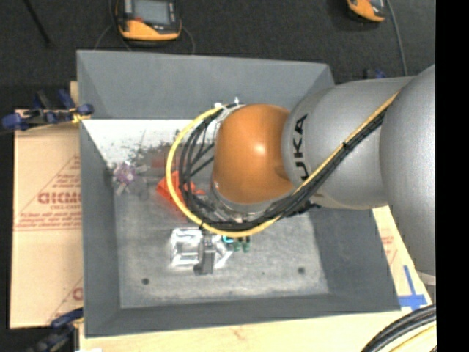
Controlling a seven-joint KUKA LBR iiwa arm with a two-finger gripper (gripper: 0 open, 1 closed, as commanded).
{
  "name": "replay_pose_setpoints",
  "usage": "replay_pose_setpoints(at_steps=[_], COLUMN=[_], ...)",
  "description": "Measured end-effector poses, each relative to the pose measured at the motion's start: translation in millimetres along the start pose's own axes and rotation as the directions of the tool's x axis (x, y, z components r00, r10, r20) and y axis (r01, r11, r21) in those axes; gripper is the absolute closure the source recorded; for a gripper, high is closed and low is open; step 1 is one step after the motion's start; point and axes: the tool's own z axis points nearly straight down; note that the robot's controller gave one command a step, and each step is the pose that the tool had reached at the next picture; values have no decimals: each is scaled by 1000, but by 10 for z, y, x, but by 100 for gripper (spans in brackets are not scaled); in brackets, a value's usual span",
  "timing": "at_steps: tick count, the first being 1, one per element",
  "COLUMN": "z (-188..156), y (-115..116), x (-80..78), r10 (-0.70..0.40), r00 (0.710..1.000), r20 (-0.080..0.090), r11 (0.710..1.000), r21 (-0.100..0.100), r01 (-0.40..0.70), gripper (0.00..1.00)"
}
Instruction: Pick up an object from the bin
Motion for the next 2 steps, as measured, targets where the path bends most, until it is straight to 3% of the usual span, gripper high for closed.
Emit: replay_pose_setpoints(at_steps=[1, 2], z=[946, 895], y=[-275, -262], x=[-265, -280], r10=[17, 20], r00=[1000, 1000], r20=[2, 8], r11=[1000, 1000], r21=[1, -2], r01=[-17, -20], gripper=[0, 100])
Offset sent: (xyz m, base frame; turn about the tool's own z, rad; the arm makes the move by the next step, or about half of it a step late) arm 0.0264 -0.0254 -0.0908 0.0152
